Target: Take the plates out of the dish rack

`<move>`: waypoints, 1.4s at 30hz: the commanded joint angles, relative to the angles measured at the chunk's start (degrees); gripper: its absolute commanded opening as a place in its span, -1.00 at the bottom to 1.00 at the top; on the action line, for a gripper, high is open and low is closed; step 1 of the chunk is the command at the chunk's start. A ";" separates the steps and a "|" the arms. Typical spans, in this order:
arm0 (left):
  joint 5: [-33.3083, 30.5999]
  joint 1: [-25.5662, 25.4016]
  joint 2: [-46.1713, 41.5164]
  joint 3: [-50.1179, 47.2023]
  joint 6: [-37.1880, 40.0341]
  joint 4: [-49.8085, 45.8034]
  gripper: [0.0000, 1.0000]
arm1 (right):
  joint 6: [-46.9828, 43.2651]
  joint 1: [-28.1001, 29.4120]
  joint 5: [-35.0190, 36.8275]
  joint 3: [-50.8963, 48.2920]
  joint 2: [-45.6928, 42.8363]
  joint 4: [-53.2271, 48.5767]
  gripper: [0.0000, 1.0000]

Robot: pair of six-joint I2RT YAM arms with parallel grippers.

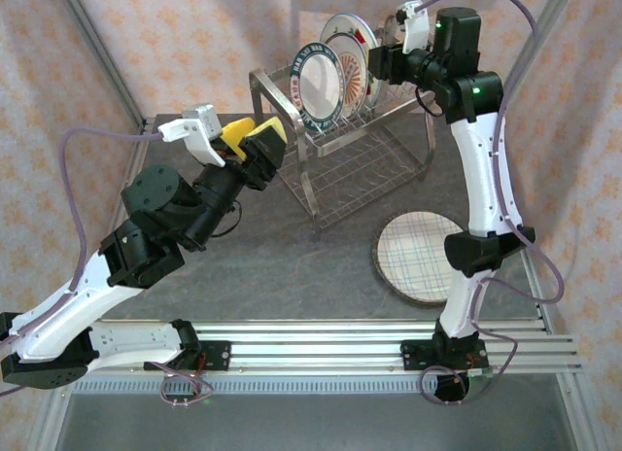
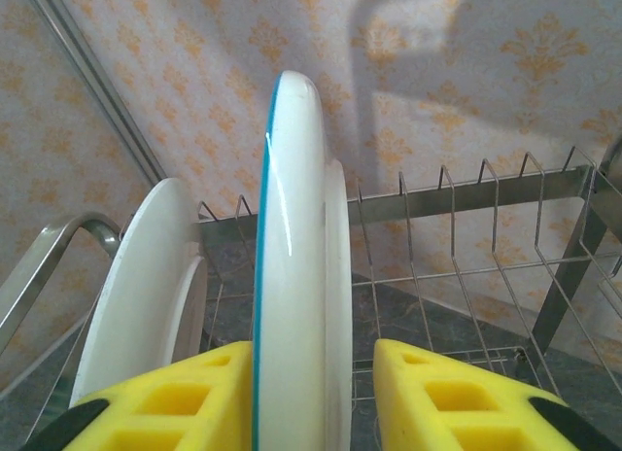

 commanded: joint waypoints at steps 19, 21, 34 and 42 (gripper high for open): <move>0.38 0.48 -0.01 -0.39 -0.32 1.56 0.30 | 0.69 1.94 3.40 3.79 2.33 0.39 -0.70; 0.47 0.47 -0.02 -0.44 -0.35 1.65 0.30 | 0.51 2.23 3.80 3.97 2.14 0.25 -0.79; 0.90 0.48 -0.19 -0.86 -1.21 1.64 0.30 | -3.38 7.88 18.71 4.50 0.32 0.81 -1.00; 0.93 0.47 -0.72 -1.32 -1.91 1.49 0.30 | -4.39 9.70 23.73 5.01 -1.30 4.49 -1.00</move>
